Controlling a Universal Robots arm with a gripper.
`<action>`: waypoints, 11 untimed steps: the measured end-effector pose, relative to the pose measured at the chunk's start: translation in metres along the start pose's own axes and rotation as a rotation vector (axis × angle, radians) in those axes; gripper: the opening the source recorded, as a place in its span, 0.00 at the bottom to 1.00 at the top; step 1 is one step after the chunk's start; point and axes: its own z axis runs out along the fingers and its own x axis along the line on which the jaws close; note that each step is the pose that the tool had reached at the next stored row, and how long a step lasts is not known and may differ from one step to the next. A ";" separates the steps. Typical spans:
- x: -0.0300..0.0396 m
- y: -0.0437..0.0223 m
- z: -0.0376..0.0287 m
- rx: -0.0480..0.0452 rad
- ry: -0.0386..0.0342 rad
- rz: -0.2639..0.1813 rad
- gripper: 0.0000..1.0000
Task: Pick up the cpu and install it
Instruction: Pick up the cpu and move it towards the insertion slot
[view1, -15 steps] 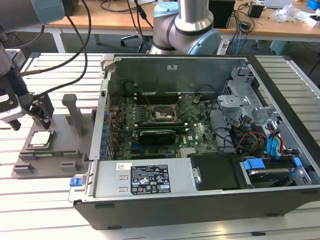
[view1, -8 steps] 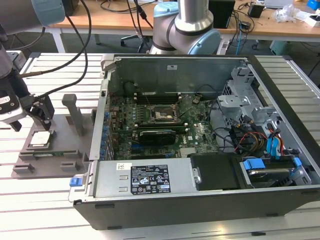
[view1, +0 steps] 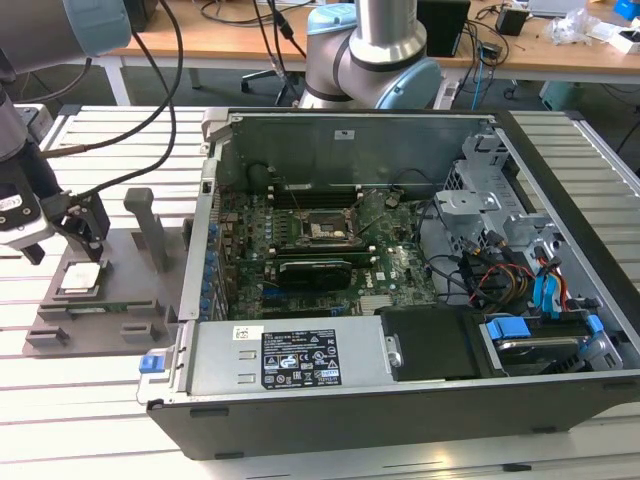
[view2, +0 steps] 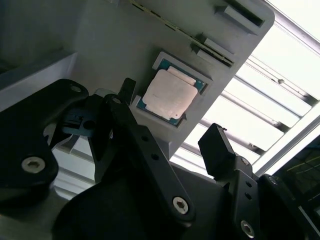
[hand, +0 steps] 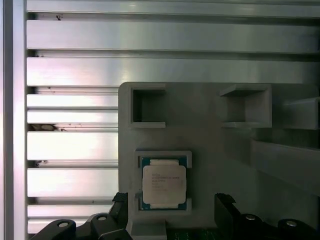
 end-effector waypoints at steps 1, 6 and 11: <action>0.0000 0.0000 0.0004 0.0000 0.0001 0.000 0.78; 0.0001 0.0000 0.0024 0.0000 0.0001 0.000 0.78; 0.0001 0.0000 0.0053 0.0000 0.0001 0.000 0.78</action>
